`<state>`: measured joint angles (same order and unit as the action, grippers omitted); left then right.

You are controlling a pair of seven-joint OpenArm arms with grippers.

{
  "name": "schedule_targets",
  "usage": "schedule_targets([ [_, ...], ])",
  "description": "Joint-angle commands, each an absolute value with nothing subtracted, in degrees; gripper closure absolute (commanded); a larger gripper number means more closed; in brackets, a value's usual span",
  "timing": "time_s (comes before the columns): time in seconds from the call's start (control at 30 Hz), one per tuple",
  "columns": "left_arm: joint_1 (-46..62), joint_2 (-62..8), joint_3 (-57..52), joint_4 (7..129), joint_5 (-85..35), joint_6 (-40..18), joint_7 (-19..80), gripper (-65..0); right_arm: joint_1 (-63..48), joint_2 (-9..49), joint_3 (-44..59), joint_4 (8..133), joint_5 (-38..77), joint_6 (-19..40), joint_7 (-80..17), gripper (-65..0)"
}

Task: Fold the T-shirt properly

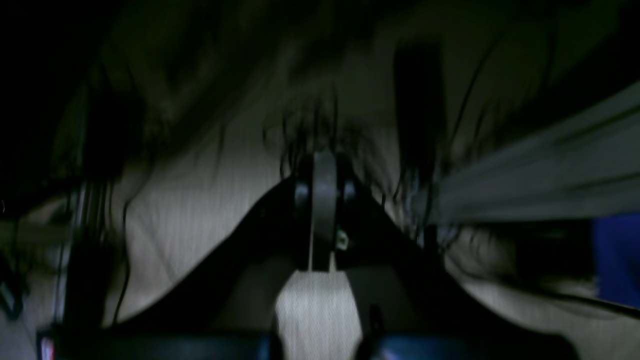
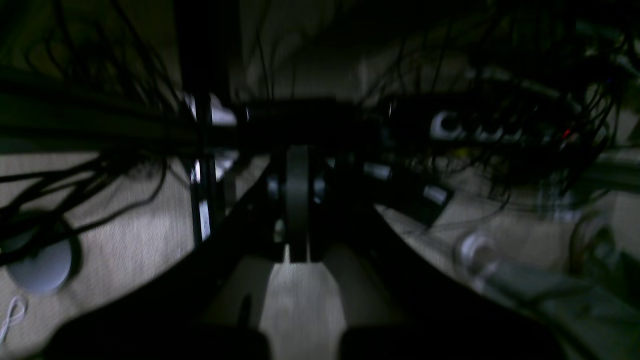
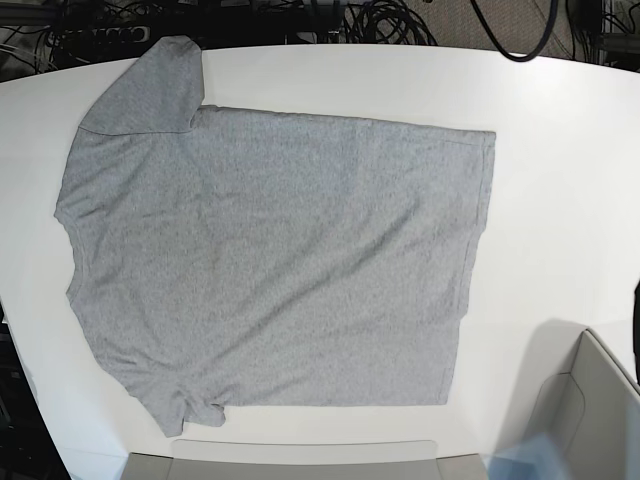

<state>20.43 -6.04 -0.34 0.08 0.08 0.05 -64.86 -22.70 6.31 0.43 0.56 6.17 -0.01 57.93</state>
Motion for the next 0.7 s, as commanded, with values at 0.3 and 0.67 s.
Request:
schedule_targets([
  [0.3,27.9,-6.4,-0.3,8.0,0.1,0.3,-76.9,-0.1,-31.8,6.9,0.5,10.7,6.4,0.0,66.2,-0.1],
  [0.67,46.2,-6.0,-0.4,44.6,0.1,0.5,-76.9,-0.2,-55.0,7.8,0.6,57.4,6.5,0.0,65.9,-0.1],
])
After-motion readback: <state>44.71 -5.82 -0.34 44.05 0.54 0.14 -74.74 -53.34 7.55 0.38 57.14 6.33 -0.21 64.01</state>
